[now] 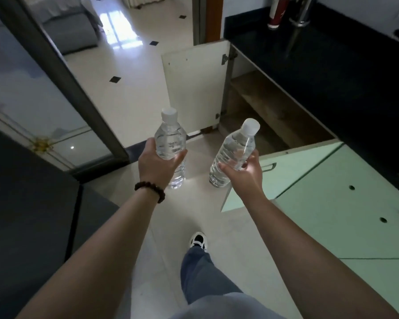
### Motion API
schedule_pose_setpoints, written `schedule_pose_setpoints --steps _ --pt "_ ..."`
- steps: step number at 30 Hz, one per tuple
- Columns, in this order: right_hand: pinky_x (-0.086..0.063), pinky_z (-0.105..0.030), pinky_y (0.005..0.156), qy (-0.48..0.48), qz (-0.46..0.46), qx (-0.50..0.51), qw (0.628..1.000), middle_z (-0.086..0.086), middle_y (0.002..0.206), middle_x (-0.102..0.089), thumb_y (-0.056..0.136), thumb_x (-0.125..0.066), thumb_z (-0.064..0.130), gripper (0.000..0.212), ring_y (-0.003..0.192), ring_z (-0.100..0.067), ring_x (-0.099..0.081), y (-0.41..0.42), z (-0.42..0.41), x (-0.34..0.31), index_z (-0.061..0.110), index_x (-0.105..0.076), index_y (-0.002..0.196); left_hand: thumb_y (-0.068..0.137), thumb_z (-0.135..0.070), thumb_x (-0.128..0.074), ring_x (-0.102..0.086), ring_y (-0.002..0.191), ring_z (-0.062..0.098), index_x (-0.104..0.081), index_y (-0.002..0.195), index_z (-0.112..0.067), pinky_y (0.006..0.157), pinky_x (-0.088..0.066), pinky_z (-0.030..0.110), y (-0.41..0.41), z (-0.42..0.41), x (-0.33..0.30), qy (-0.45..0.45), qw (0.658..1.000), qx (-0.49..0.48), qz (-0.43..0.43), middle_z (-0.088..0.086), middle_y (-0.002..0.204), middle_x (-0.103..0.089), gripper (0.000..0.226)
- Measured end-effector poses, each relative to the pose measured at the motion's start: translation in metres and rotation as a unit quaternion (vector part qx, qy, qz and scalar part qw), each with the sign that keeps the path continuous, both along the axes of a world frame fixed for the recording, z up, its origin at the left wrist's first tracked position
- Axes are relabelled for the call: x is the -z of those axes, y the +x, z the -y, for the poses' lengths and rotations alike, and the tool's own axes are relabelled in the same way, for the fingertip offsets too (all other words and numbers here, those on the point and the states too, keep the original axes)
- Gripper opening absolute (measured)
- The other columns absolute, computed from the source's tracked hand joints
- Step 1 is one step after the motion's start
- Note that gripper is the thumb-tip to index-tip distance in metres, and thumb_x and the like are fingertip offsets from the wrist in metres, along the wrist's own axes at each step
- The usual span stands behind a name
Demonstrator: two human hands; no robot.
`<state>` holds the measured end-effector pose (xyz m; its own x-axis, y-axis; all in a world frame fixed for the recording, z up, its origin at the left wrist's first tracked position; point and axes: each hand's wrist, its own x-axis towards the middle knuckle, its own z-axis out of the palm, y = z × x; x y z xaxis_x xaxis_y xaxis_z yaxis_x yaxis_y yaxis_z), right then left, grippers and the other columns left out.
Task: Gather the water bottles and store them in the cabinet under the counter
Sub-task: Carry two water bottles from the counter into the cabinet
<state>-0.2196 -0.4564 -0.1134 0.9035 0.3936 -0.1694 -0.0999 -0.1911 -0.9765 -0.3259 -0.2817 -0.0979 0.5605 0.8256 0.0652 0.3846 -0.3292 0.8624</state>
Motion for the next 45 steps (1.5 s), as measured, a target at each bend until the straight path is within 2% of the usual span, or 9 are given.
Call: schedule_pose_setpoints --steps 3,7,12,15,23,30,34,40,45 --pt "-0.047 -0.028 0.085 -0.014 0.014 0.032 0.999 0.018 0.103 -0.055 0.075 -0.079 0.022 0.062 0.095 -0.005 -0.058 0.046 -0.039 -0.009 0.036 -0.038 0.120 0.068 -0.034 -0.086 -0.065 0.085 0.014 -0.055 0.102 -0.018 0.072 -0.052 0.021 0.060 -0.043 -0.008 -0.010 1.000 0.029 -0.006 -0.003 0.094 -0.066 0.049" --pt "-0.047 -0.029 0.086 -0.030 0.007 0.070 0.997 0.018 0.104 -0.057 0.074 -0.080 0.026 0.063 0.096 -0.006 -0.059 0.095 -0.064 -0.011 0.035 -0.040 0.122 0.069 -0.034 -0.085 -0.062 0.082 0.007 -0.056 0.103 -0.019 0.066 -0.045 0.014 0.127 -0.075 -0.016 -0.033 0.997 0.065 -0.018 -0.009 0.089 -0.063 0.048" --pt "-0.049 -0.030 0.084 -0.074 -0.003 0.150 0.986 0.013 0.099 -0.057 0.074 -0.081 0.026 0.061 0.087 -0.006 -0.058 0.138 -0.075 -0.011 0.030 -0.040 0.119 0.069 -0.035 -0.085 -0.063 0.084 0.007 -0.056 0.101 -0.023 0.075 -0.052 0.027 0.196 -0.096 -0.010 -0.066 0.987 0.142 -0.045 -0.013 0.089 -0.064 0.044" --pt "-0.051 -0.031 0.083 -0.104 -0.009 0.197 0.975 0.005 0.101 -0.059 0.073 -0.081 0.025 0.062 0.087 -0.009 -0.059 0.158 -0.080 -0.008 0.020 -0.043 0.121 0.071 -0.034 -0.083 -0.058 0.080 -0.001 -0.054 0.101 -0.025 0.069 -0.045 0.019 0.235 -0.102 -0.011 -0.068 0.976 0.198 -0.062 -0.019 0.087 -0.060 0.043" --pt "-0.041 -0.016 0.066 -0.126 -0.045 0.353 0.926 0.009 0.100 -0.061 0.071 -0.082 0.029 0.056 0.087 -0.007 -0.060 0.216 -0.122 0.005 0.029 -0.042 0.109 0.070 -0.037 -0.084 -0.056 0.084 -0.001 -0.050 0.105 -0.030 0.074 -0.043 0.022 0.352 -0.143 0.012 -0.084 0.926 0.354 -0.100 -0.016 0.093 -0.059 0.049" --pt "-0.055 -0.040 0.078 -0.143 -0.083 0.482 0.860 0.007 0.103 -0.062 0.069 -0.083 0.035 0.056 0.092 -0.015 -0.062 0.254 -0.171 0.013 0.025 -0.044 0.108 0.071 -0.039 -0.082 -0.060 0.083 0.005 -0.051 0.105 -0.024 0.068 -0.046 0.023 0.440 -0.186 0.016 -0.043 0.872 0.467 -0.138 -0.014 0.091 -0.062 0.049" --pt "-0.050 -0.032 0.075 -0.148 -0.091 0.516 0.839 0.004 0.103 -0.063 0.069 -0.083 0.033 0.056 0.092 -0.016 -0.063 0.271 -0.187 0.021 0.021 -0.045 0.108 0.071 -0.037 -0.083 -0.058 0.080 0.000 -0.052 0.104 -0.026 0.062 -0.040 0.015 0.466 -0.187 0.025 -0.047 0.846 0.509 -0.151 -0.014 0.090 -0.063 0.047" --pt "-0.045 -0.027 0.070 -0.144 -0.099 0.531 0.829 0.007 0.100 -0.063 0.070 -0.083 0.033 0.053 0.089 -0.012 -0.062 0.289 -0.185 0.060 0.021 -0.046 0.107 0.072 -0.035 -0.083 -0.058 0.079 -0.002 -0.055 0.102 -0.025 0.060 -0.039 0.013 0.488 -0.172 0.073 -0.071 0.822 0.536 -0.180 -0.014 0.088 -0.064 0.042" --pt "-0.054 -0.033 0.072 -0.128 -0.092 0.551 0.820 0.012 0.097 -0.063 0.068 -0.083 0.033 0.053 0.086 -0.007 -0.063 0.310 -0.162 0.140 0.027 -0.046 0.106 0.072 -0.037 -0.083 -0.059 0.084 -0.001 -0.057 0.100 -0.029 0.068 -0.045 0.020 0.511 -0.141 0.159 -0.101 0.801 0.561 -0.182 -0.015 0.091 -0.063 0.039"
